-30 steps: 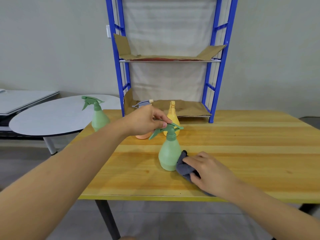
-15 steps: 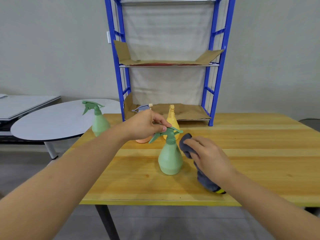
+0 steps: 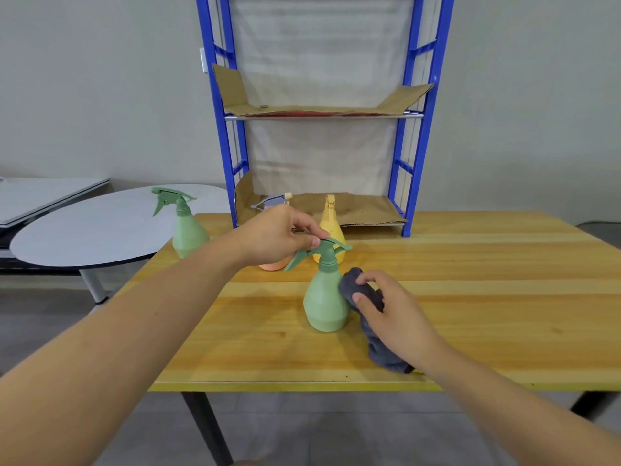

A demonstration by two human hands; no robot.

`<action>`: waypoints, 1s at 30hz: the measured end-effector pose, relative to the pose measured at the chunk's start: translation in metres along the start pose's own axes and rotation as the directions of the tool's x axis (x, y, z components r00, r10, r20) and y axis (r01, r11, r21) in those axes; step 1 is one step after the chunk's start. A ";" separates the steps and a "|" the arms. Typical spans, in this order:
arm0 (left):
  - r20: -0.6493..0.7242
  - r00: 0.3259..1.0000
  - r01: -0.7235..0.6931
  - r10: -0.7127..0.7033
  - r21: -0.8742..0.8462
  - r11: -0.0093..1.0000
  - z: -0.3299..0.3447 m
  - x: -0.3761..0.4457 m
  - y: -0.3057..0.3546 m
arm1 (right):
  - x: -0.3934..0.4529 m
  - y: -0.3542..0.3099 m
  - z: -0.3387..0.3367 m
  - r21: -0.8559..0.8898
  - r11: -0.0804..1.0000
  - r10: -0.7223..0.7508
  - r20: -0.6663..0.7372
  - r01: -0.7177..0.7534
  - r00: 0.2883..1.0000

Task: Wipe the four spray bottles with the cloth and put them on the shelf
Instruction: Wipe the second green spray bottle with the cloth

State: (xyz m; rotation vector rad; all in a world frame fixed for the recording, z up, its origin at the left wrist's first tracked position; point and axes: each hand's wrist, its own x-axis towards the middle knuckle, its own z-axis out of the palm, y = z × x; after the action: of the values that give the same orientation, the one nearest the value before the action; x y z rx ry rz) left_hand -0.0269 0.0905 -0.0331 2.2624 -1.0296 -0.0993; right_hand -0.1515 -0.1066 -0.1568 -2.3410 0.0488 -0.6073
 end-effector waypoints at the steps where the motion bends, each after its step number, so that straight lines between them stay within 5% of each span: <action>1: 0.001 1.000 -0.004 0.004 0.001 1.000 0.000 -0.001 0.001 | 0.001 0.001 -0.001 0.060 0.997 0.053 0.020 -0.055 0.998; 10: -0.002 1.000 0.005 -0.005 -0.005 1.000 0.000 -0.003 0.003 | 0.010 0.007 -0.007 0.246 0.934 0.223 0.160 -0.258 0.961; 20: -0.013 1.000 -0.003 0.003 0.009 1.000 0.001 -0.003 0.003 | 0.013 -0.007 -0.009 0.267 0.960 0.082 0.017 -0.084 0.996; 26: -0.017 1.000 0.003 -0.003 0.011 1.000 0.000 -0.003 0.003 | 0.012 -0.008 -0.008 0.006 0.993 -0.120 0.018 0.120 0.993; 30: -0.013 1.000 0.003 -0.003 0.010 1.000 0.001 -0.003 0.003 | 0.008 0.011 -0.018 -0.305 0.940 -0.017 0.401 0.152 0.916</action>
State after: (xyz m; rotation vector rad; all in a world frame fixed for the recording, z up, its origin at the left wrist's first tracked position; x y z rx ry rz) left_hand -0.0317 0.0905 -0.0326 2.2709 -1.0216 -0.0812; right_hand -0.1515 -0.1276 -0.1488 -2.7650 -0.1494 -0.1620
